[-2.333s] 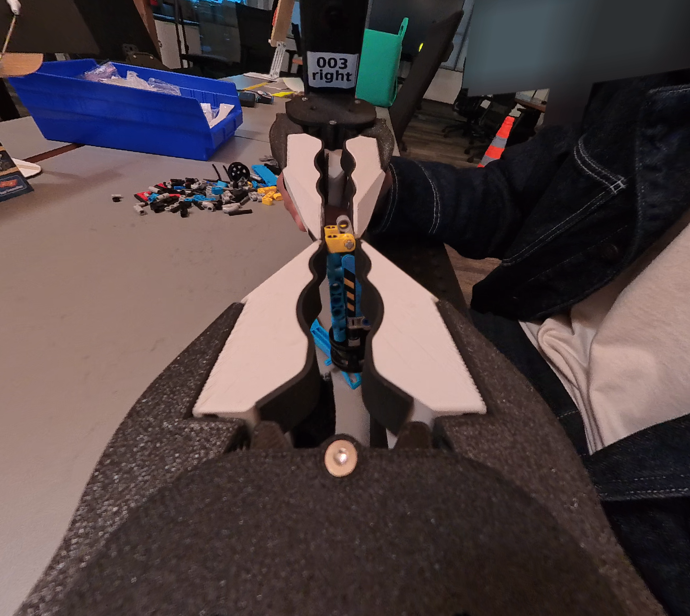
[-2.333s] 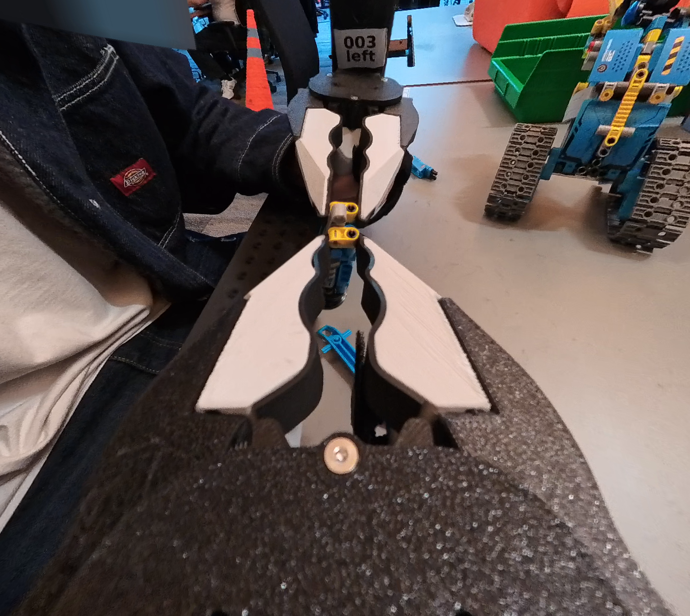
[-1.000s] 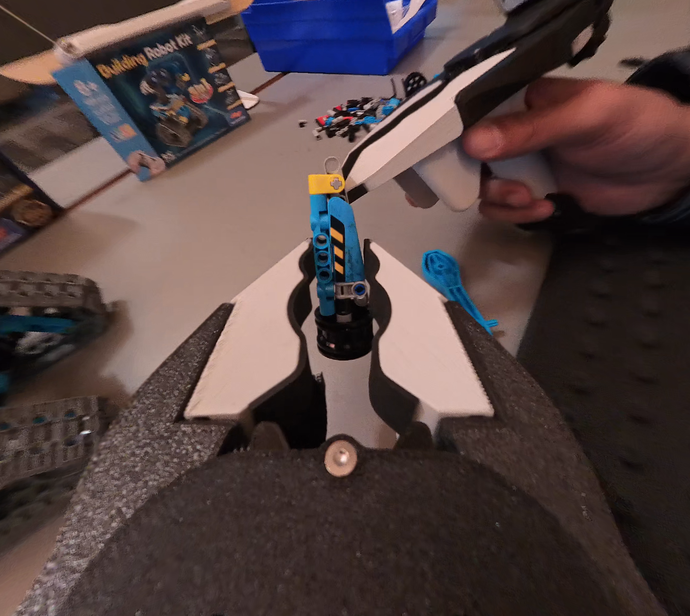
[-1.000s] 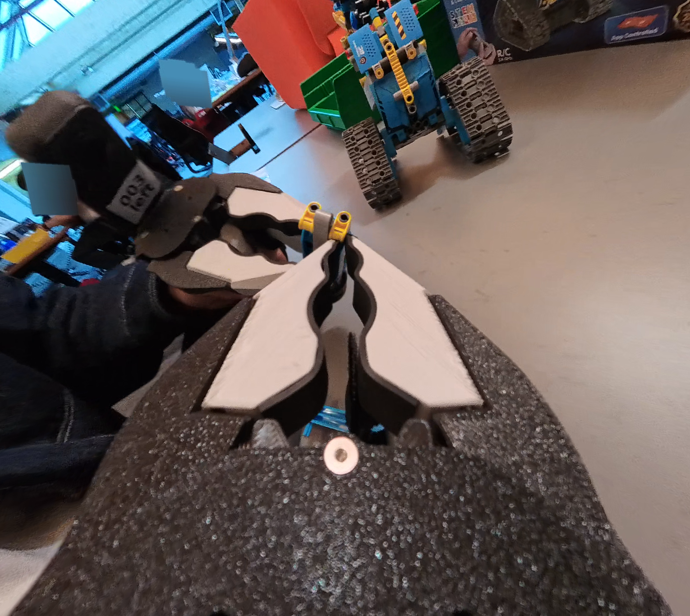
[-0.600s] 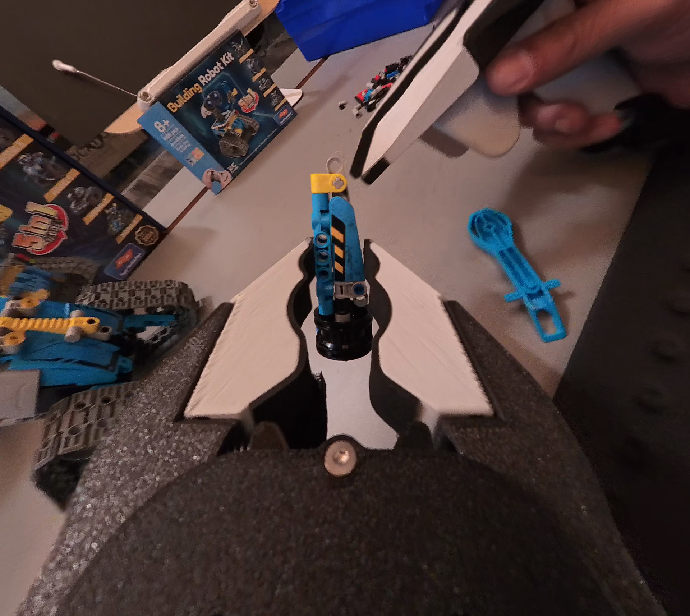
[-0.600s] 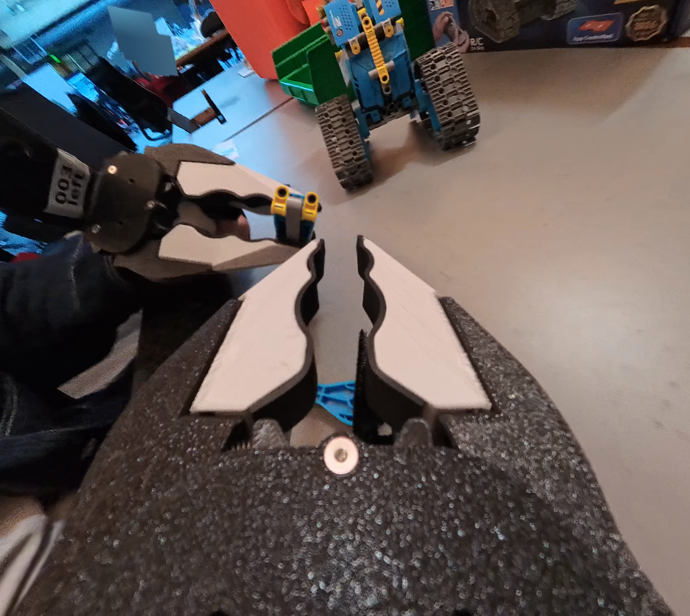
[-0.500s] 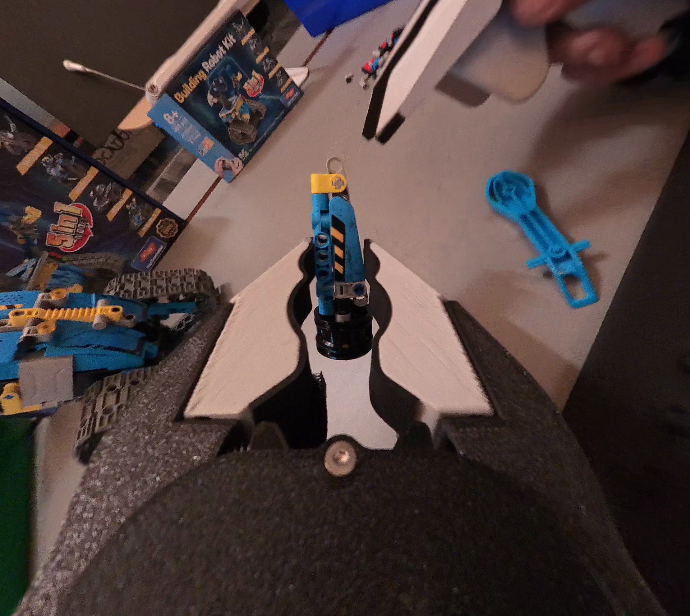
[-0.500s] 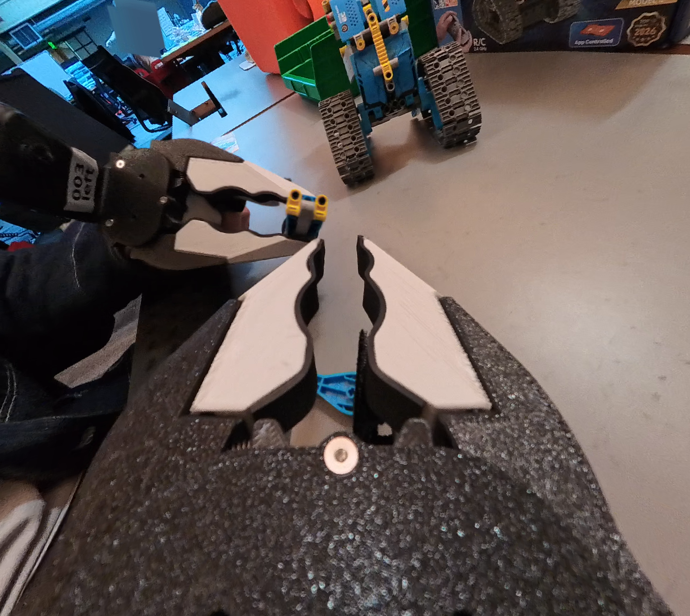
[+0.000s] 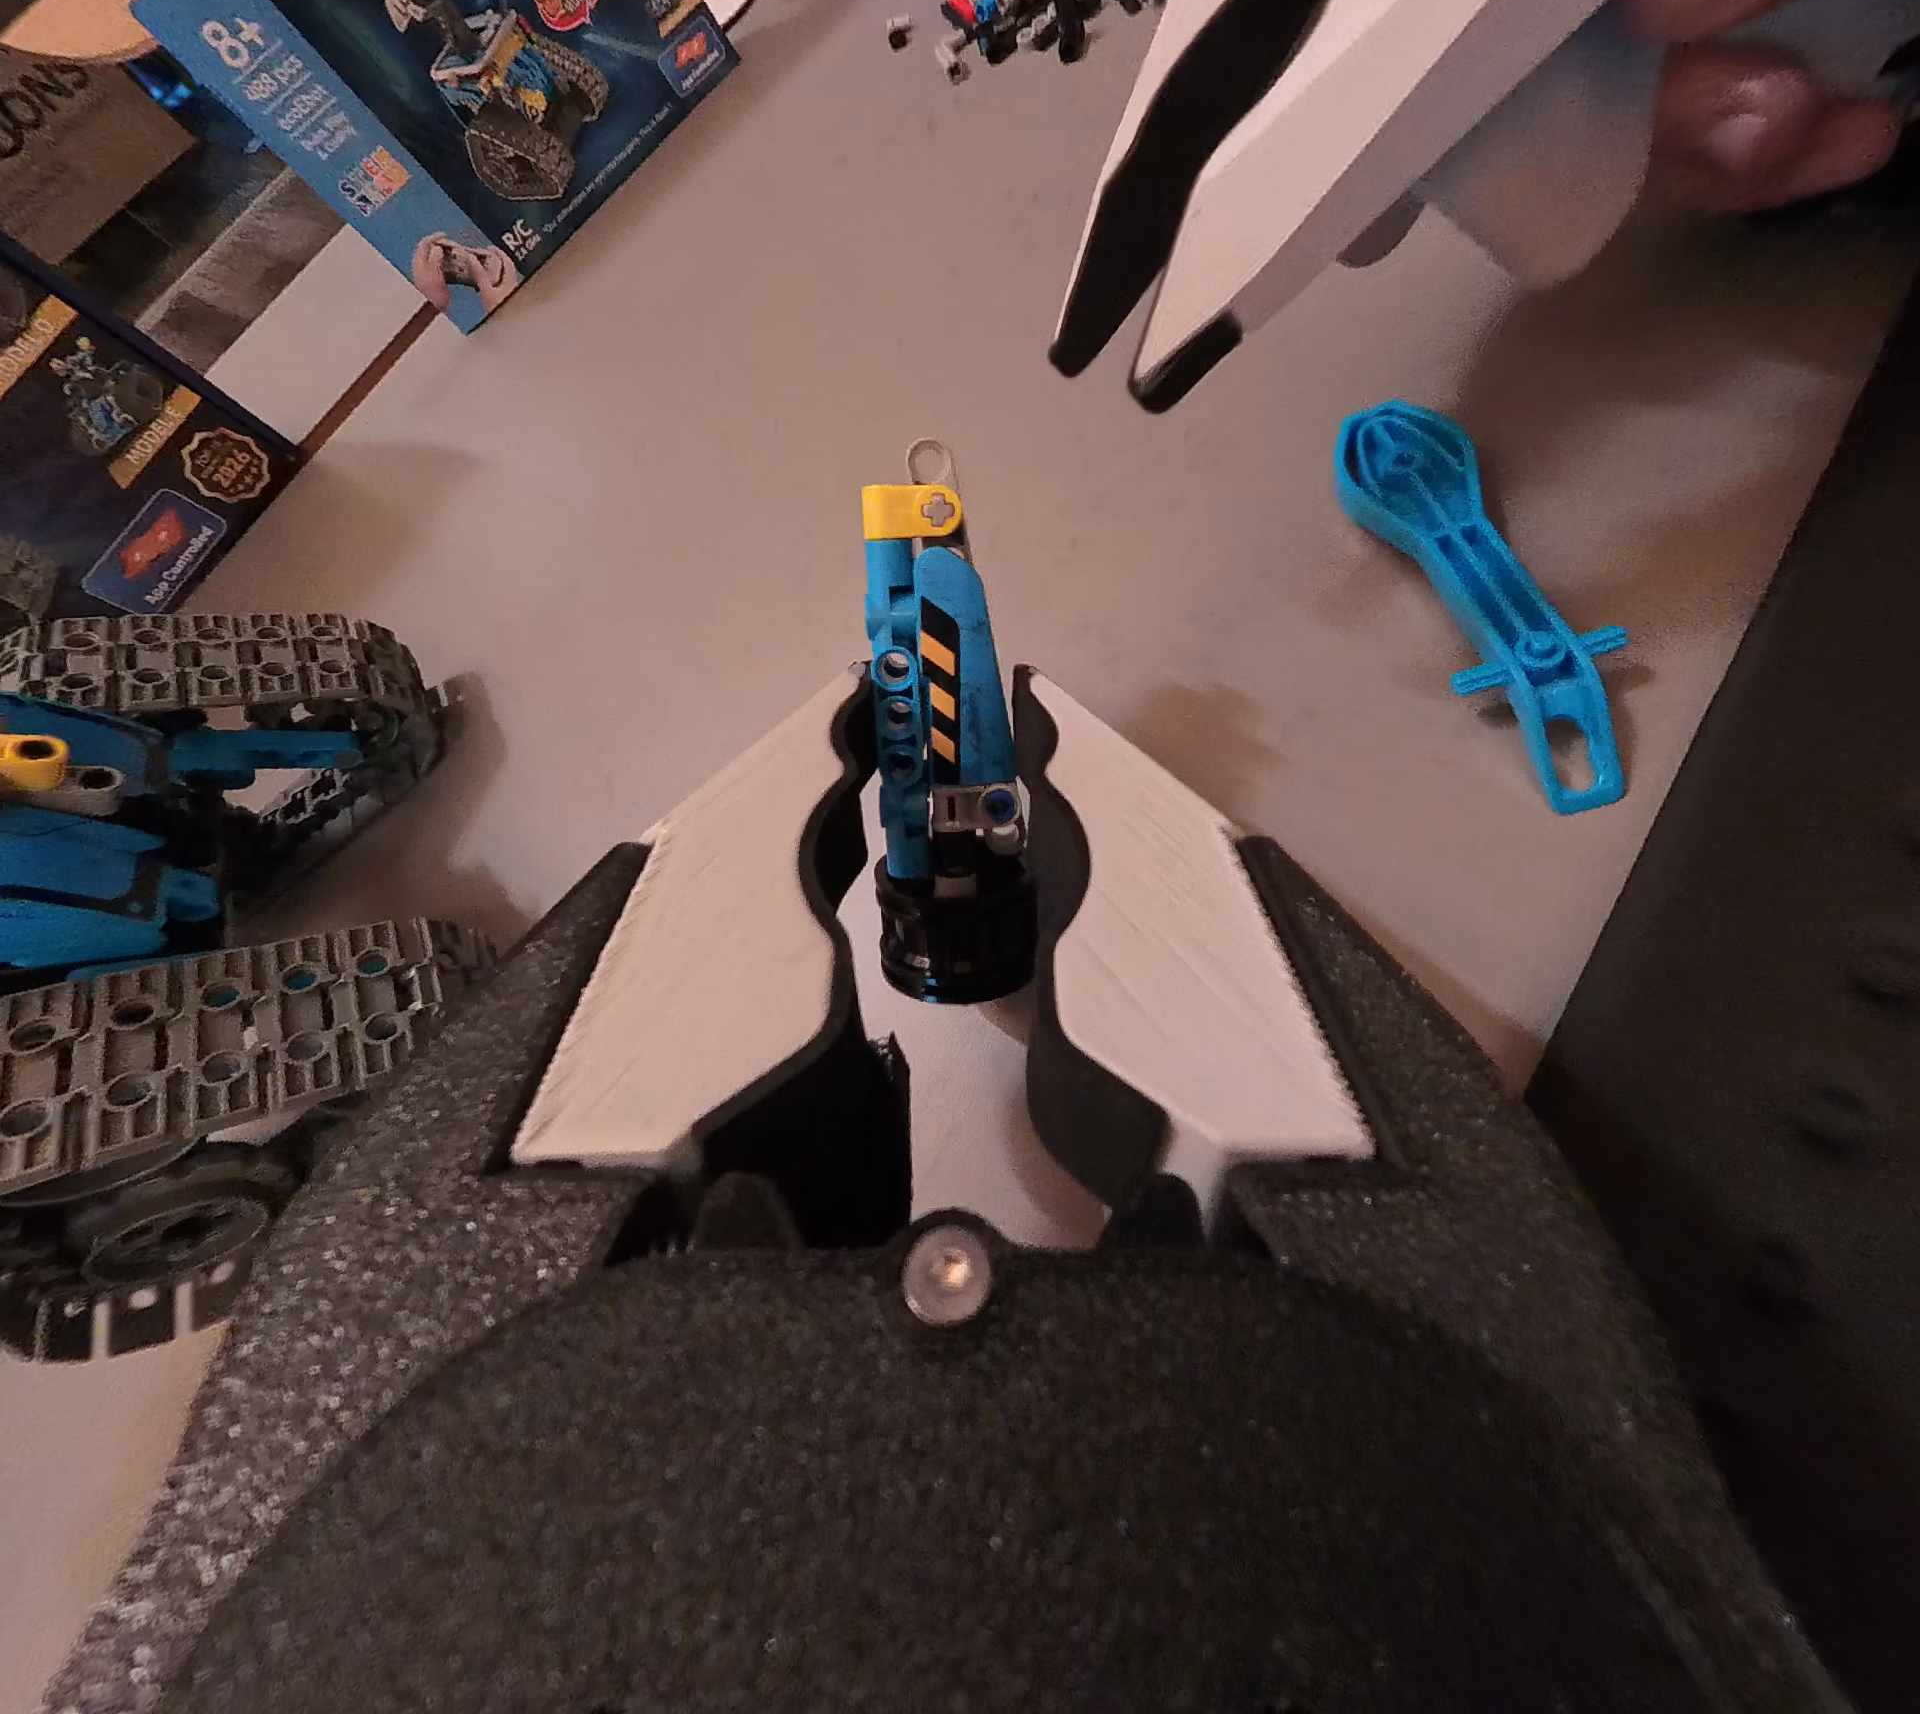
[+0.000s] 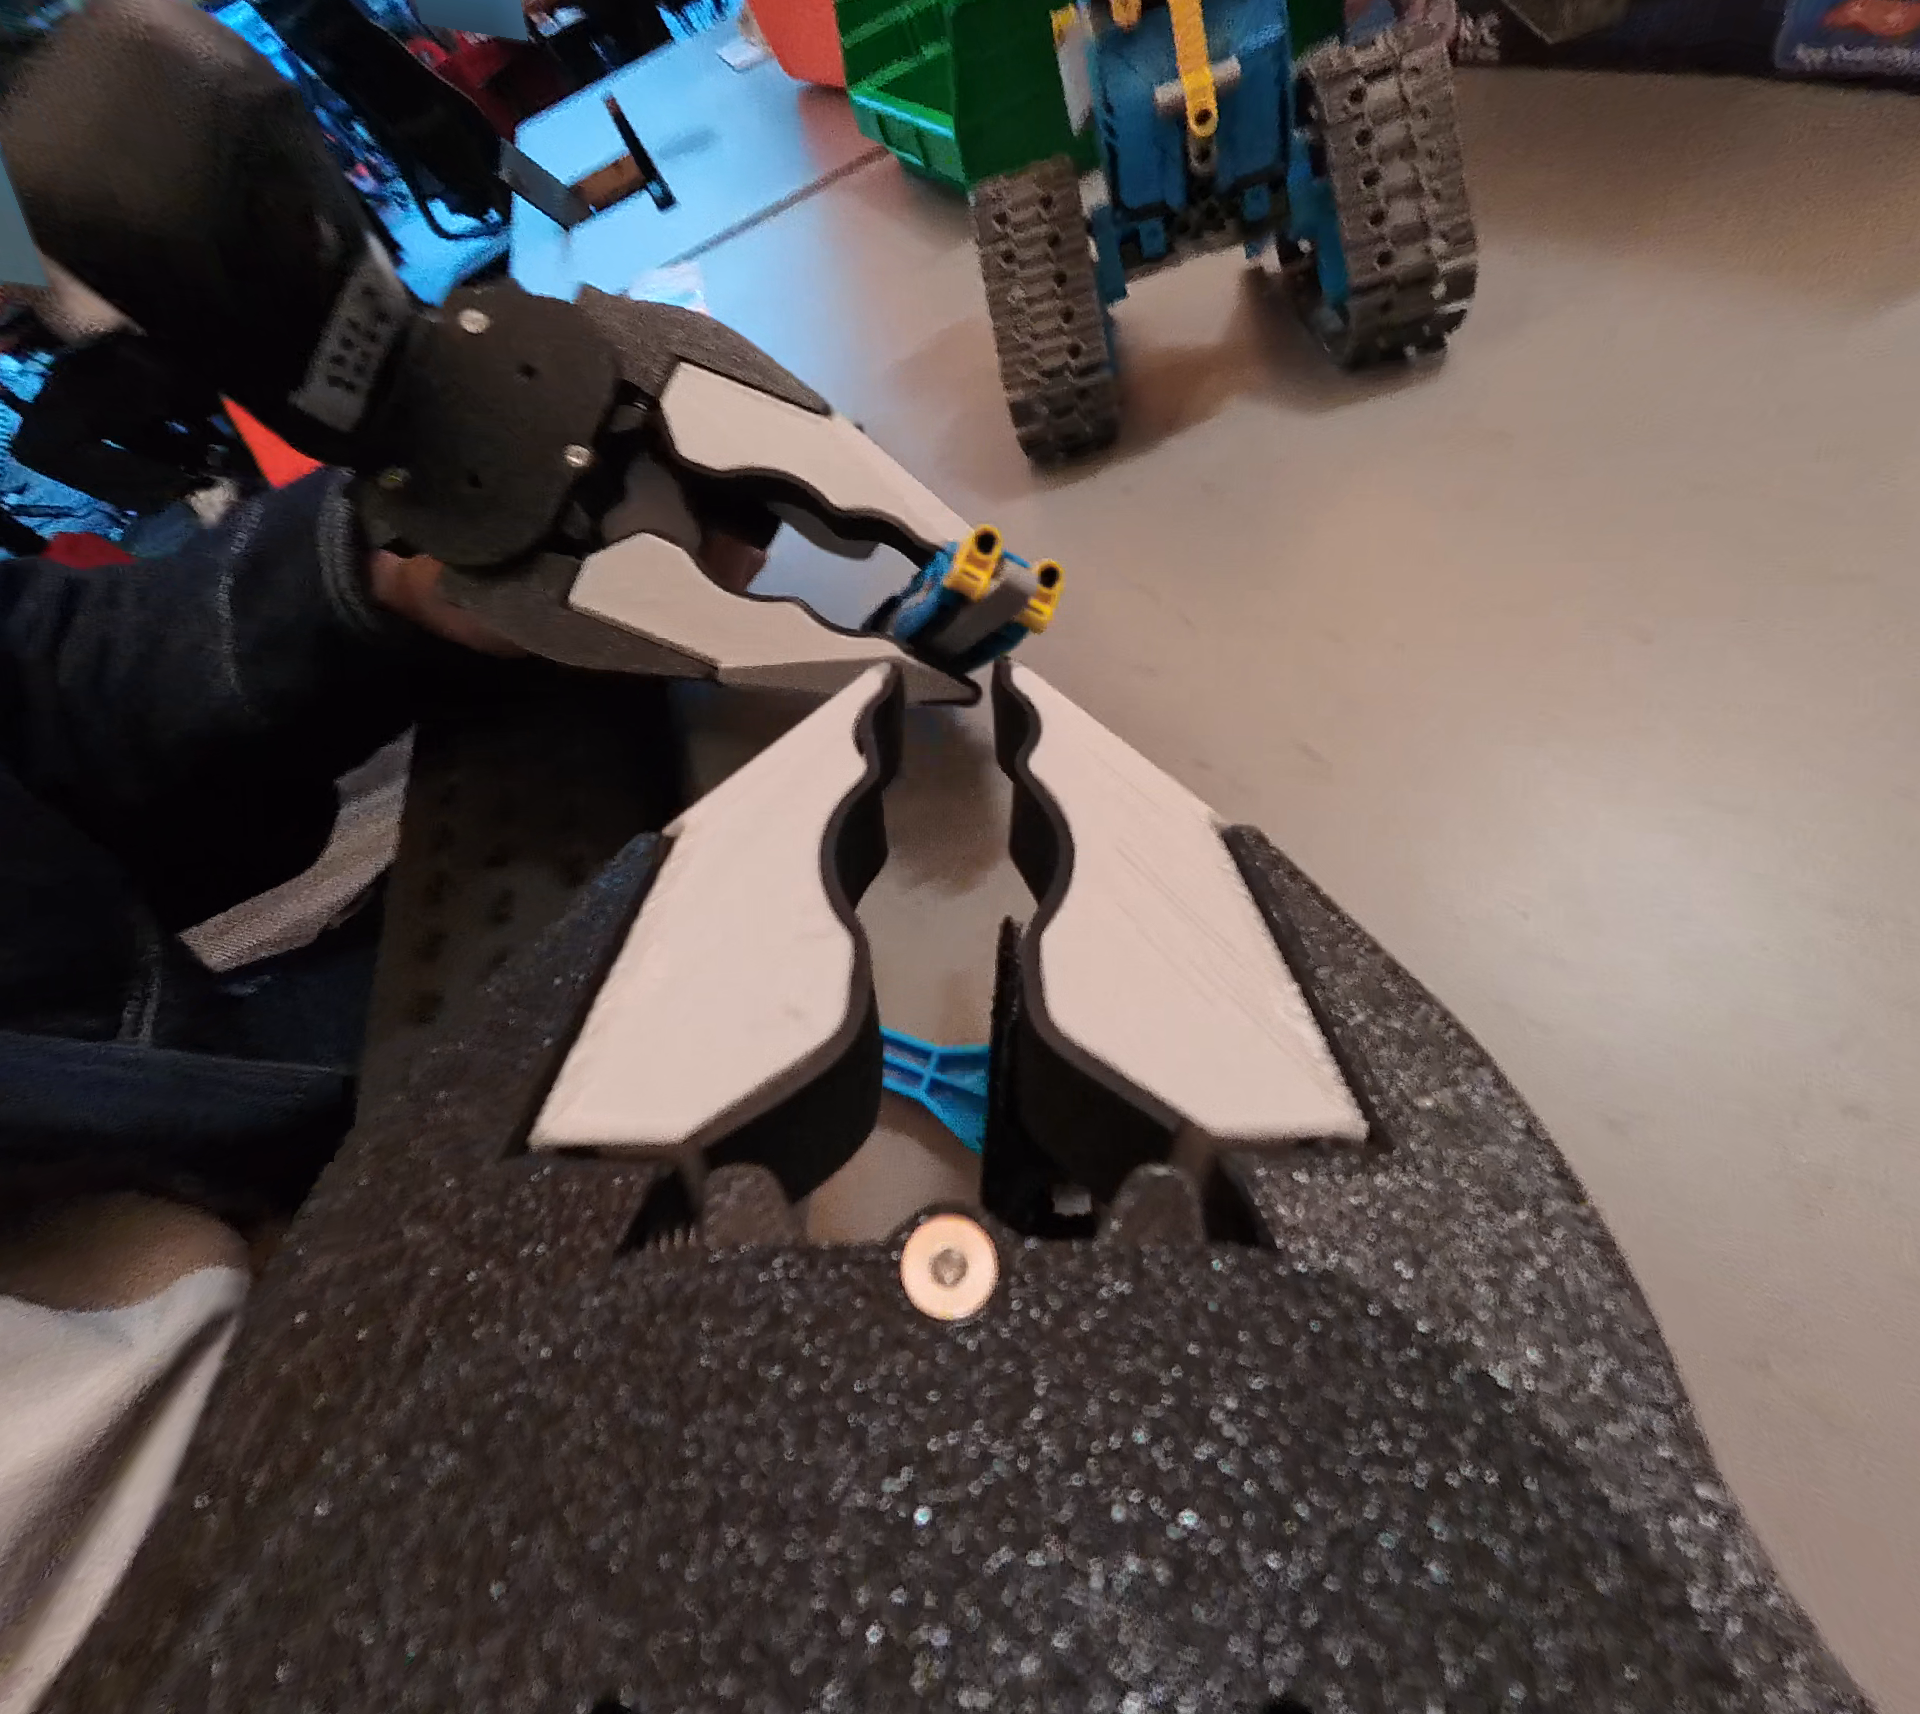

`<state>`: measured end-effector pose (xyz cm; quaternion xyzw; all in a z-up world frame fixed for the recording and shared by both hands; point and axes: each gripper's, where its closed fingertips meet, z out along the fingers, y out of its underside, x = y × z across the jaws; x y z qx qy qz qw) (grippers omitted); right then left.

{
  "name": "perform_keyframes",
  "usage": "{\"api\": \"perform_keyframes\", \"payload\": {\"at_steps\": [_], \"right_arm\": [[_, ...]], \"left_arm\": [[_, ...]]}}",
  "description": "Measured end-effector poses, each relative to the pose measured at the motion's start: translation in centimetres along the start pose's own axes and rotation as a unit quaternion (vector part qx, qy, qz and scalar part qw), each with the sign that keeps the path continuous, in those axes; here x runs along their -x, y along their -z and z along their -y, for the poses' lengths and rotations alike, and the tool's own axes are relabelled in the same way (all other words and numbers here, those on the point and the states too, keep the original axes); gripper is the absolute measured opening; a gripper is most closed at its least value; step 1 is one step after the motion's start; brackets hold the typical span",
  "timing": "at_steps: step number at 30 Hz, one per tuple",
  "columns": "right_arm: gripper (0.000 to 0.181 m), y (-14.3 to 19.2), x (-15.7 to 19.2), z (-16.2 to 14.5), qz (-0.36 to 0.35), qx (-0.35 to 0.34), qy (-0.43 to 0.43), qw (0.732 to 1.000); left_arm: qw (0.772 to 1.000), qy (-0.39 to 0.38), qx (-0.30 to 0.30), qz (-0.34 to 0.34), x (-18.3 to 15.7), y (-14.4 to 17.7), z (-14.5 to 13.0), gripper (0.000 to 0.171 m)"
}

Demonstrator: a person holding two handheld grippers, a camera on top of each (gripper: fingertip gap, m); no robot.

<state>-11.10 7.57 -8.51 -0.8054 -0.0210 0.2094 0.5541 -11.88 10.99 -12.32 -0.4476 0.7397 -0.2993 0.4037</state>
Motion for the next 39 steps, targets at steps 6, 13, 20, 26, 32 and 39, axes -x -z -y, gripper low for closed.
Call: {"api": "perform_keyframes", "payload": {"at_steps": [6, 13, 20, 26, 32, 39], "right_arm": [[0.016, -0.5, 0.7, -0.2, 0.016, 0.012, 0.001, 1.000], [0.013, 1.0, -2.3, -1.5, -0.046, 0.062, 0.035, 0.996], [0.021, 4.2, 0.3, -6.4, 0.075, 0.176, 0.165, 0.968], [0.024, 3.4, 2.4, -7.8, 0.117, 0.201, 0.173, 0.957], [0.028, 3.7, -0.3, -7.5, 0.043, 0.194, 0.206, 0.958], [0.037, 2.1, 1.0, -8.9, 0.035, 0.221, 0.283, 0.932]], "left_arm": [[1.000, -0.019, -0.008, 0.005, -0.1, -0.1, 0.4, 0.024], [0.999, -0.040, -0.020, -0.013, -1.1, -0.1, 0.8, 0.024], [0.997, -0.059, -0.029, -0.036, -1.4, 0.9, 0.3, 0.024], [0.993, -0.114, -0.001, -0.038, -2.3, 0.6, -0.9, 0.024], [0.988, -0.157, -0.002, -0.007, -2.0, 0.5, -0.9, 0.024], [0.989, -0.149, -0.023, -0.009, -2.1, 0.8, -0.1, 0.024]]}}
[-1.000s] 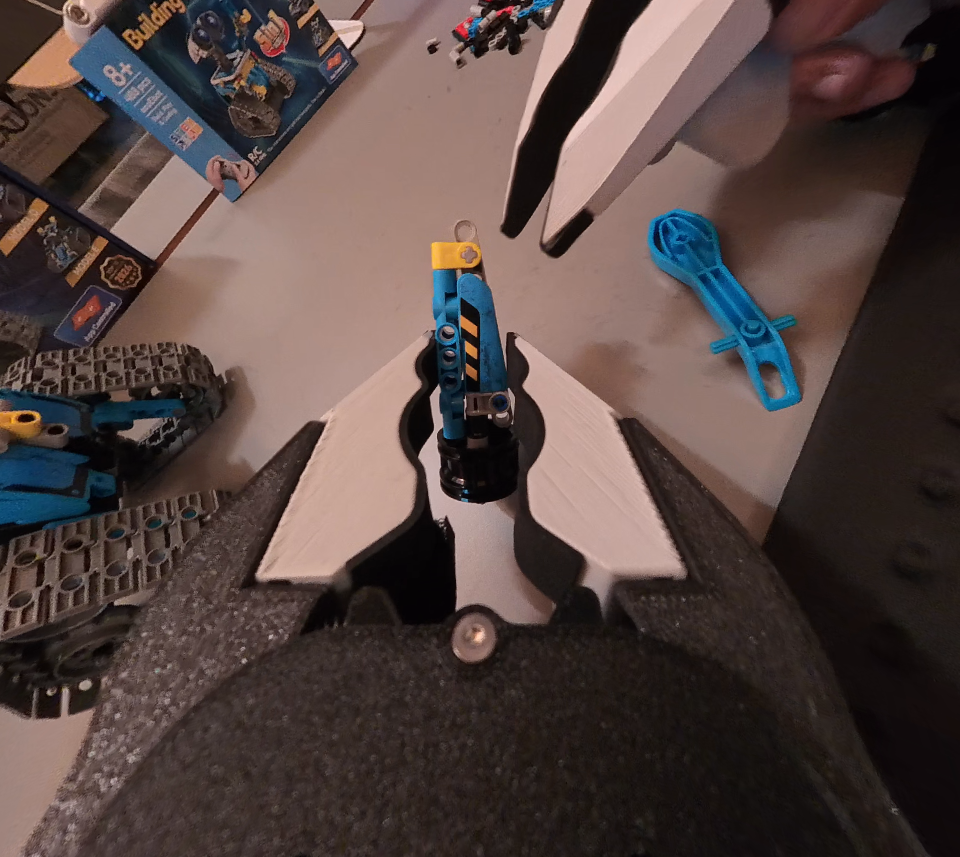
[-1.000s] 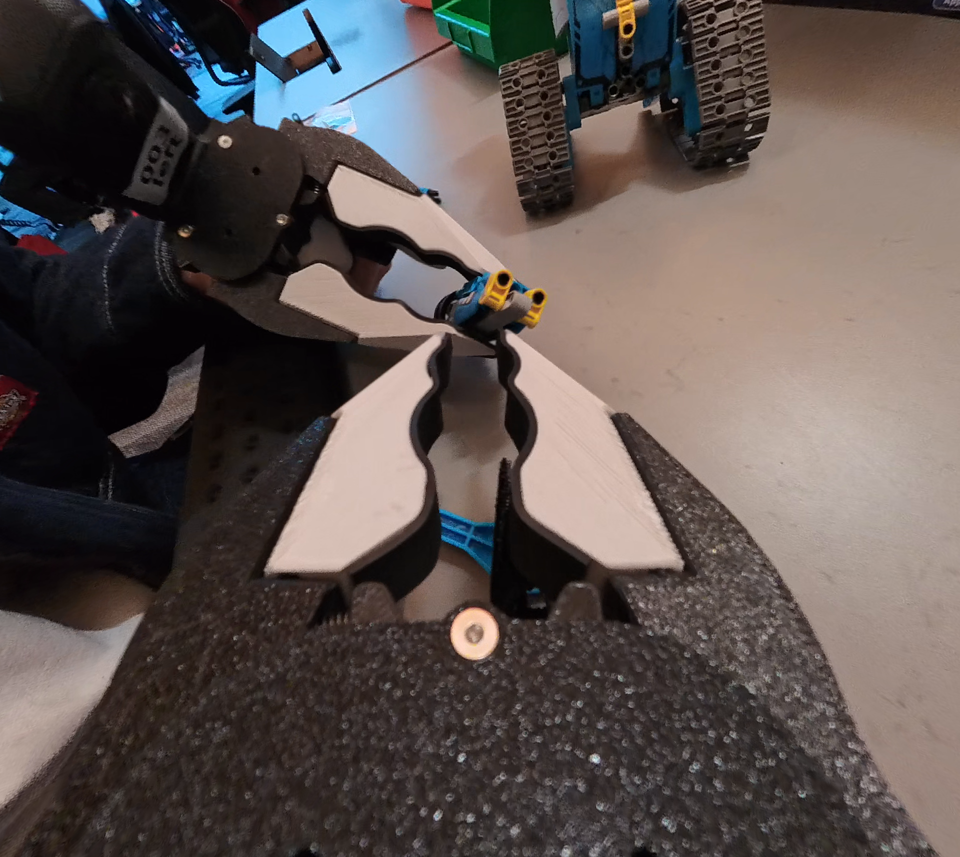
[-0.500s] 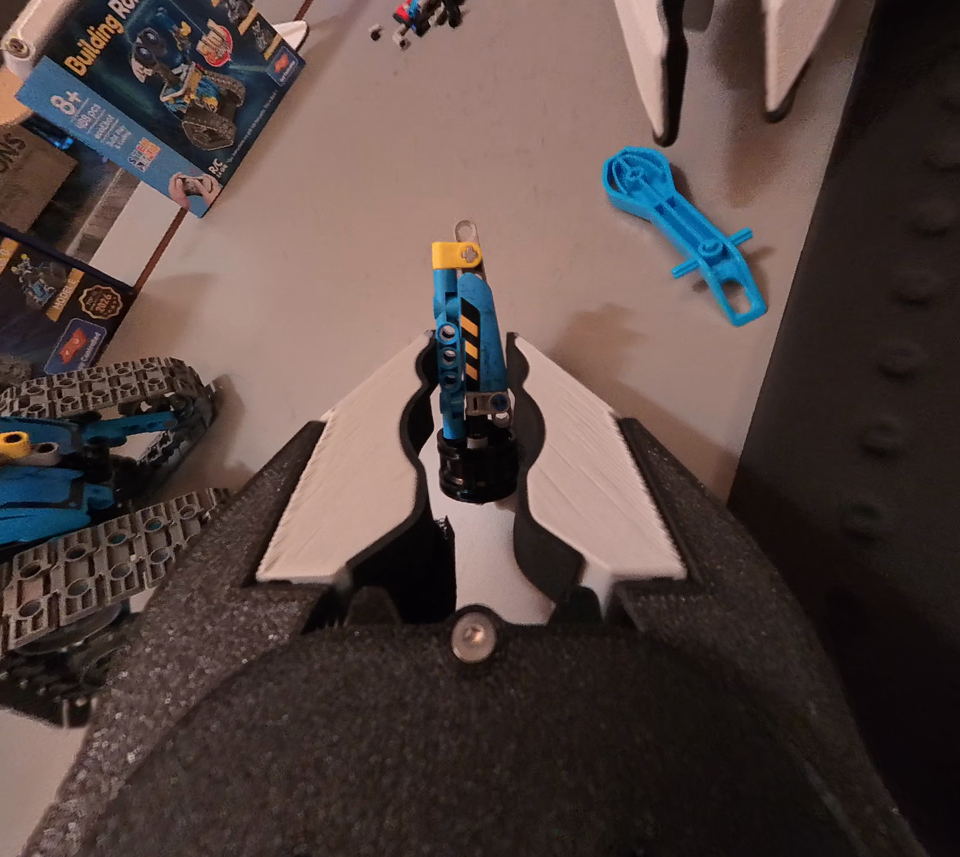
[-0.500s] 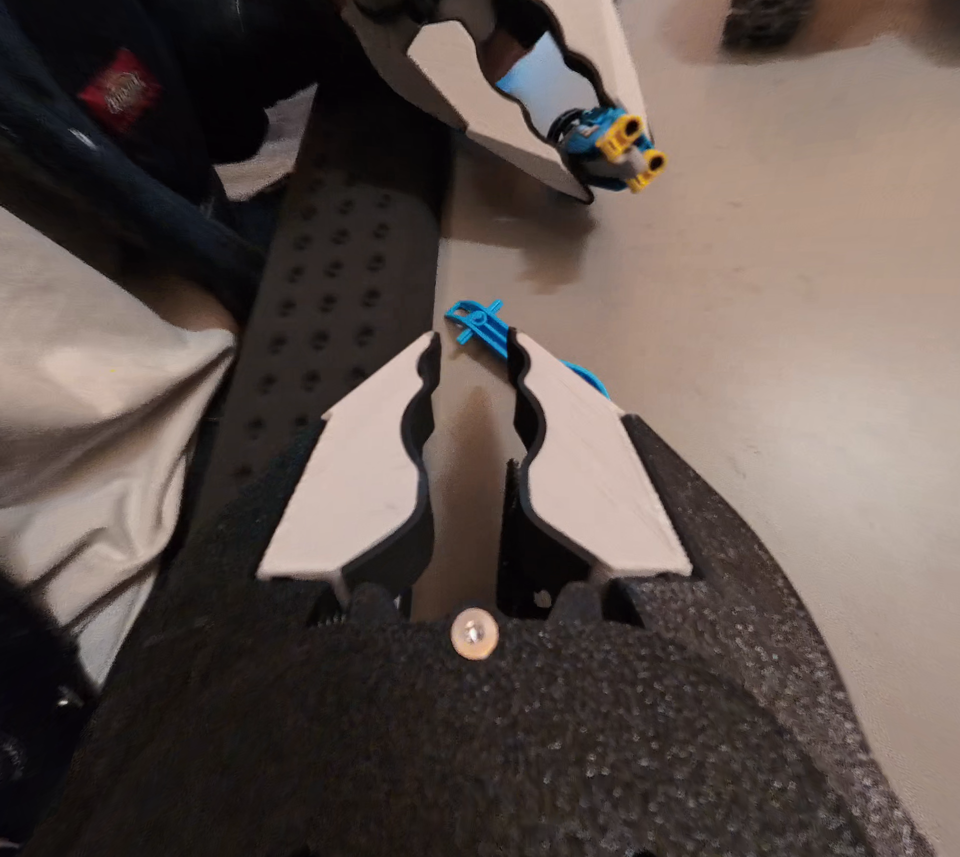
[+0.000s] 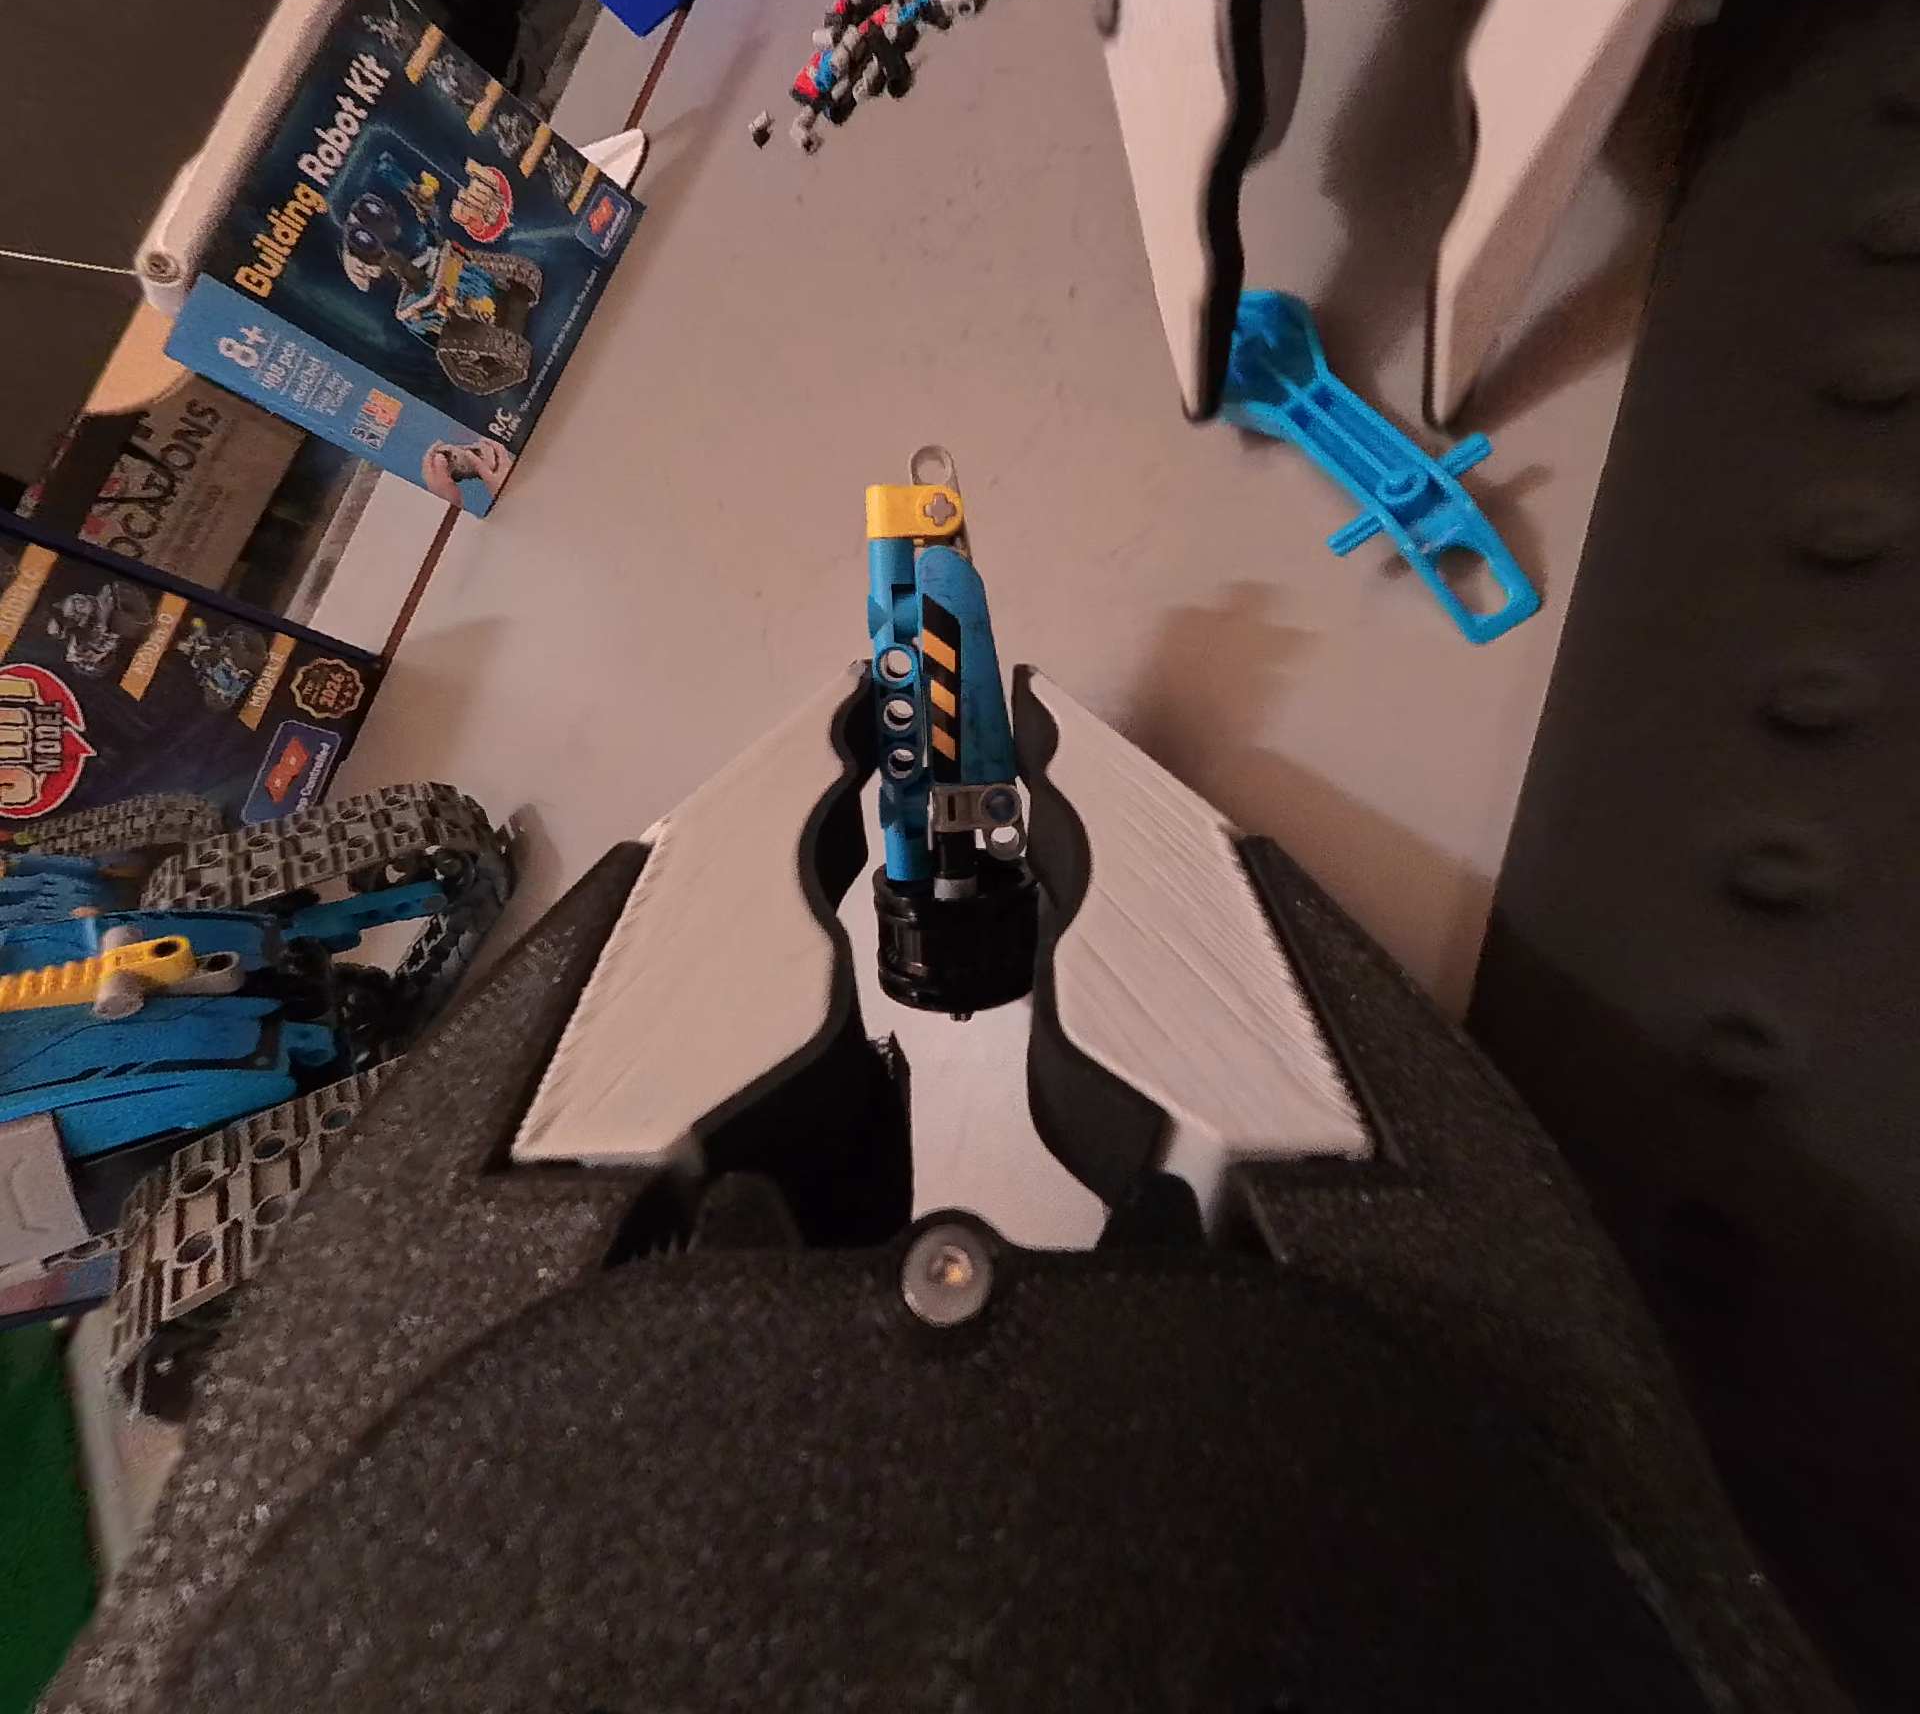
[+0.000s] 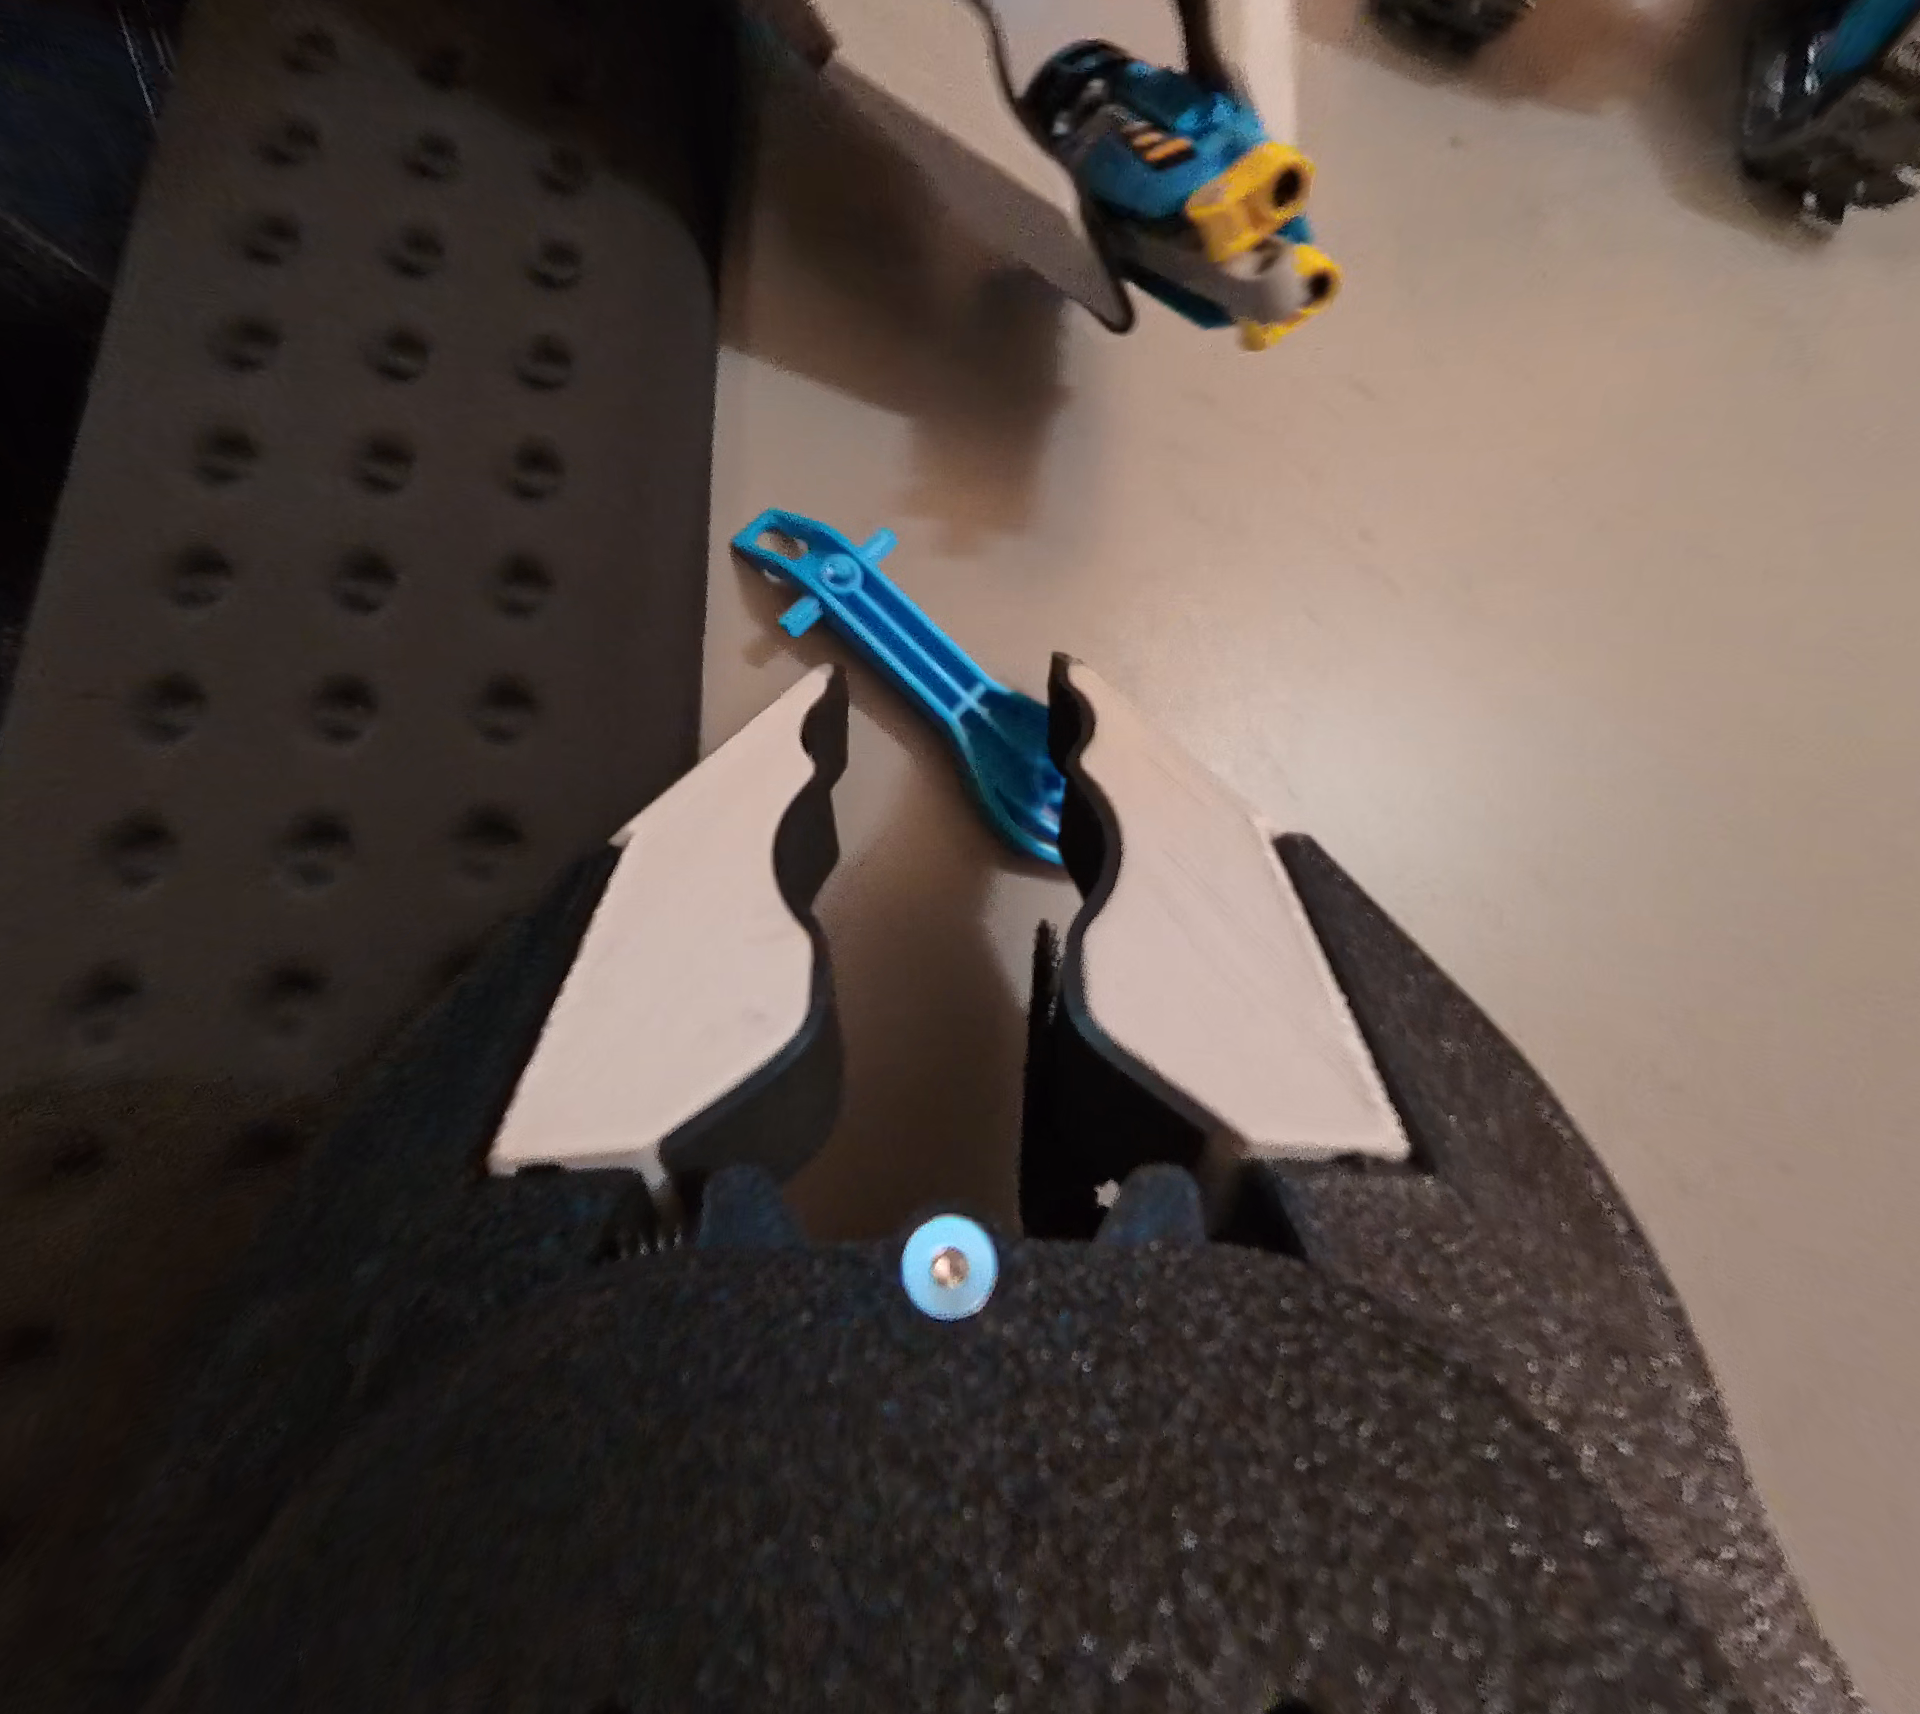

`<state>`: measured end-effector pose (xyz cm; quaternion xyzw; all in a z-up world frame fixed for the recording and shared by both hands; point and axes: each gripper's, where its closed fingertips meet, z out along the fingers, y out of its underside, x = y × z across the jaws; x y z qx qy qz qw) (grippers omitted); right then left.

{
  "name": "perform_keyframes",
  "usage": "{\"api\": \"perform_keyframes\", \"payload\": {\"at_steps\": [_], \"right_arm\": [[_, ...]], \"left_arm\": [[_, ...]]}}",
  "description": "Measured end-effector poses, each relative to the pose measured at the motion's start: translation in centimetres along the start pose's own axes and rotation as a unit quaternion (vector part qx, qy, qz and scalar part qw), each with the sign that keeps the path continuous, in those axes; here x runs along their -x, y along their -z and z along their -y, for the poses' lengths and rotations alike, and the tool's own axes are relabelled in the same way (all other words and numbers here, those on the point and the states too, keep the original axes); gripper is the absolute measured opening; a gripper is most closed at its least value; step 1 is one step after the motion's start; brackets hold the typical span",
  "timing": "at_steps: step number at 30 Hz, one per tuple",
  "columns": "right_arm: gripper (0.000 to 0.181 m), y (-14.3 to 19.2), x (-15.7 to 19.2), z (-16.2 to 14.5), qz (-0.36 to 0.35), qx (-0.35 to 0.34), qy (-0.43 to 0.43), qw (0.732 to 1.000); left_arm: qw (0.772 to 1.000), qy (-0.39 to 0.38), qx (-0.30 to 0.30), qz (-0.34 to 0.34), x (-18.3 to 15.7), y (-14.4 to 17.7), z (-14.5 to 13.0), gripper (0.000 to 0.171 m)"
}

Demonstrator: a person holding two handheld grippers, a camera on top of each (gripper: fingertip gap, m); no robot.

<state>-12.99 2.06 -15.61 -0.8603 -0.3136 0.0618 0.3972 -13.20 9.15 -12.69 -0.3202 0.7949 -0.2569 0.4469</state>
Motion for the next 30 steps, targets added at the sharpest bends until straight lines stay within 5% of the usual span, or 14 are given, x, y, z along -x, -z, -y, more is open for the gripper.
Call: {"api": "perform_keyframes", "payload": {"at_steps": [6, 8, 10, 12, 15, 17, 20, 30], "right_arm": [[0.014, -0.7, -0.8, 0.4, -0.057, 0.041, 0.068, 0.995], [0.011, 0.3, -2.0, 0.7, -0.067, 0.018, 0.011, 0.998], [0.012, 2.3, -3.6, 3.1, -0.046, -0.088, -0.110, 0.989], [0.011, 4.9, -5.8, 5.9, -0.019, -0.218, -0.237, 0.946], [0.011, 7.6, -7.6, 9.4, 0.091, -0.400, -0.388, 0.825], [0.011, 8.0, -8.2, 10.8, 0.141, -0.460, -0.427, 0.766], [0.010, 9.8, -8.9, 12.9, 0.179, -0.544, -0.424, 0.701], [0.012, 9.1, -10.2, 14.9, 0.148, -0.586, -0.417, 0.679]], "left_arm": [[0.999, 0.037, -0.007, -0.007, 0.4, 0.2, 0.1, 0.024], [0.999, 0.049, -0.010, -0.012, 0.4, 0.2, 0.3, 0.024], [0.995, 0.093, -0.028, -0.022, 0.7, 0.4, 0.9, 0.024], [0.982, 0.174, -0.061, -0.032, 1.7, 0.7, 2.1, 0.024], [0.939, 0.308, -0.126, -0.080, 2.6, 1.0, 4.4, 0.024], [0.917, 0.351, -0.148, -0.120, 2.0, 1.0, 5.5, 0.024], [0.922, 0.345, -0.129, -0.123, 1.3, 0.5, 5.2, 0.024], [0.916, 0.335, -0.180, -0.127, 1.5, 1.9, 6.6, 0.024]]}}
